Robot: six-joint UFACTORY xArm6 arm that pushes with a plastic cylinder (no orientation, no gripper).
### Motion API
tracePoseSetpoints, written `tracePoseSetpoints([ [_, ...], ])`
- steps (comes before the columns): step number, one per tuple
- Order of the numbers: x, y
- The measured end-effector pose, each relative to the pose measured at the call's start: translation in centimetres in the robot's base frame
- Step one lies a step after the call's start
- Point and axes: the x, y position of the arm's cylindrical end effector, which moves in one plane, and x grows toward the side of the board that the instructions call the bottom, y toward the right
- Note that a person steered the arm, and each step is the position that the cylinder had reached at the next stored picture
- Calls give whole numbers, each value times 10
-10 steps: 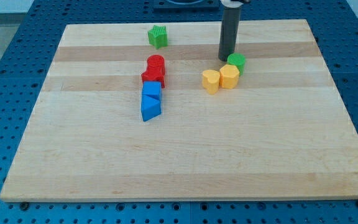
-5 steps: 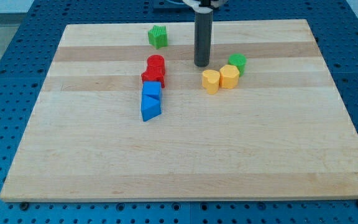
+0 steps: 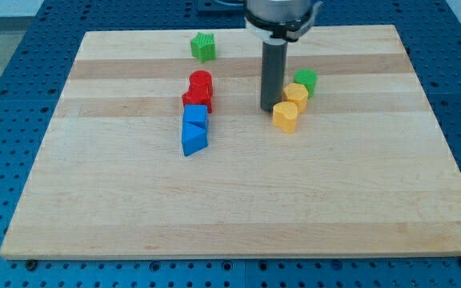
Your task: Slide the yellow blocks to the bottom right of the green circle
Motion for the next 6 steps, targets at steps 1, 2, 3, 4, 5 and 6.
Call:
tracePoseSetpoints([
  [1, 1, 18],
  [2, 2, 5],
  [3, 2, -8],
  [4, 1, -9],
  [5, 1, -7],
  [6, 1, -1],
])
